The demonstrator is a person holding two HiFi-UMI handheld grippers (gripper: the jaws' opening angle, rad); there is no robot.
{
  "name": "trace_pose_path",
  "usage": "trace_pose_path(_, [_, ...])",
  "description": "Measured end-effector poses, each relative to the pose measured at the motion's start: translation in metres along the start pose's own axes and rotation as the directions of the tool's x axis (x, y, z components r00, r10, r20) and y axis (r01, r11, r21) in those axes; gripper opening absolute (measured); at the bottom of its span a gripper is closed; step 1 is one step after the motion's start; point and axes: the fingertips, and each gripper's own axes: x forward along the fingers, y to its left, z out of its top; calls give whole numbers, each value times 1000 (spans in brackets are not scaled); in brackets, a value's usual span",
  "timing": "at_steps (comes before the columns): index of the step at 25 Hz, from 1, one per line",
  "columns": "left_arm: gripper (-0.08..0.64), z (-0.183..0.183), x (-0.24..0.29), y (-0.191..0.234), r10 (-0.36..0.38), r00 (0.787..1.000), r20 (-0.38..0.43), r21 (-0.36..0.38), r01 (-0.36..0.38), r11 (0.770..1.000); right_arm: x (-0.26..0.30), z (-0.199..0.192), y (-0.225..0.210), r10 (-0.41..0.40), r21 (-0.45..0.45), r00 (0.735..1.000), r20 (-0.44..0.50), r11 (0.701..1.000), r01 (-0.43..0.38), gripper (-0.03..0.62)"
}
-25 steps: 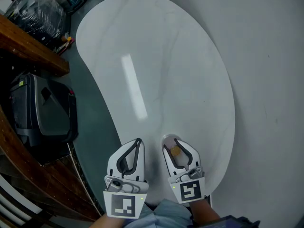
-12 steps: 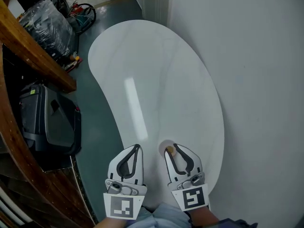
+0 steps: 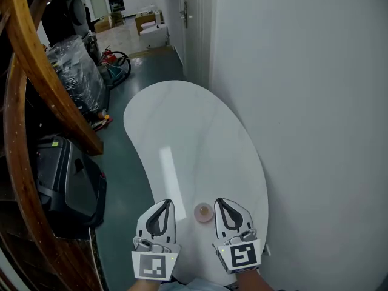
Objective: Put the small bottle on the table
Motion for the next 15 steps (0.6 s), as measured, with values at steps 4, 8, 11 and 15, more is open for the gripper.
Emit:
trace_pose_path(4, [0,13,0,-3,2,999,32,22,-2,1000,-3,19,-6,-8,-25,999,51,1000,10,3])
trace_pose_path(8, [0,19,-2,-1,1,999,48,31,-2,1000,-4,32,0,22,-96,988,151,995,-8,2])
trace_pose_path(11, [0,22,-2,-3,-4,999,54,37,2,999,-6,30,2,27,-122,990,135,992,-11,0])
trace_pose_path(15, [0,20,-2,-5,-5,999,52,37,4,999,-7,29,3,29,-114,990,137,993,-14,0])
